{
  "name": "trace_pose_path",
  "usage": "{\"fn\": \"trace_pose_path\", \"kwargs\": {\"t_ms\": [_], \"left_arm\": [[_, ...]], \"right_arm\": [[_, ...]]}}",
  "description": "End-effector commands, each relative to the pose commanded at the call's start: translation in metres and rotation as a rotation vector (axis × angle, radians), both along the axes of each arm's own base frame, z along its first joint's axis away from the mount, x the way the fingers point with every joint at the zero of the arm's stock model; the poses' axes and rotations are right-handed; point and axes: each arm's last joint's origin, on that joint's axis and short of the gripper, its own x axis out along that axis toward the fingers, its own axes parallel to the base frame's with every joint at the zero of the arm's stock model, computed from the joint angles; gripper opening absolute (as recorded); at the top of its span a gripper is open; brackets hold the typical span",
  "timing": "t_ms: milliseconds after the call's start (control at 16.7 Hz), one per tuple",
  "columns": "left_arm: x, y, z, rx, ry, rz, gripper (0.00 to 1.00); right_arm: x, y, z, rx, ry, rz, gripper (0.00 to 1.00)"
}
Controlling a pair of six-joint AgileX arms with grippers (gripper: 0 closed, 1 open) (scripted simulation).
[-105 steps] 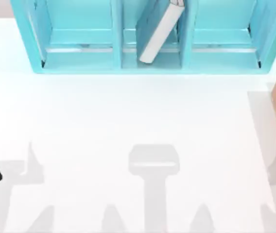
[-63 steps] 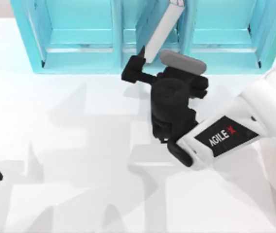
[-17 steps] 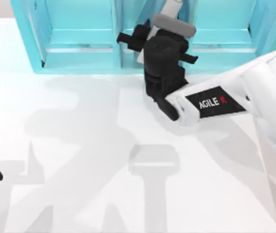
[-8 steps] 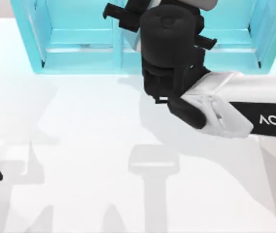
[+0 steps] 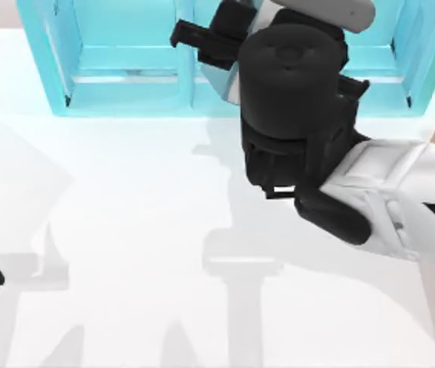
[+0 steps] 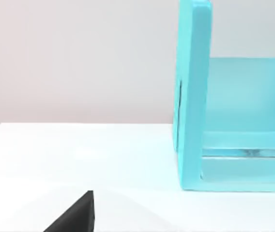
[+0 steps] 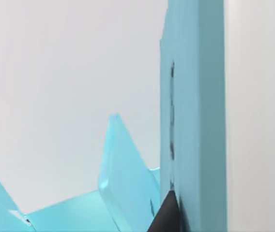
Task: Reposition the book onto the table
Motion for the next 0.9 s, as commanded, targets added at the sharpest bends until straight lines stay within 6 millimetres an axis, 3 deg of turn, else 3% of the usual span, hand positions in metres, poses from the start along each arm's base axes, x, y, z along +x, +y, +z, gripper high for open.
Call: {"fn": "trace_pose_path", "kwargs": {"t_ms": [420,660,900], "left_arm": [[0.000,0.000,0.000,0.000,0.000,0.000,1.00],[0.000,0.000,0.000,0.000,0.000,0.000,1.00],[0.000,0.000,0.000,0.000,0.000,0.000,1.00]], "right_arm": [[0.000,-0.004,-0.012,-0.112,0.007,0.028,0.00],[-0.004,-0.018,-0.038,-0.409,0.021,0.093,0.00],[-0.014,-0.044,-0.071,-0.837,0.021,0.194,0.00]]}}
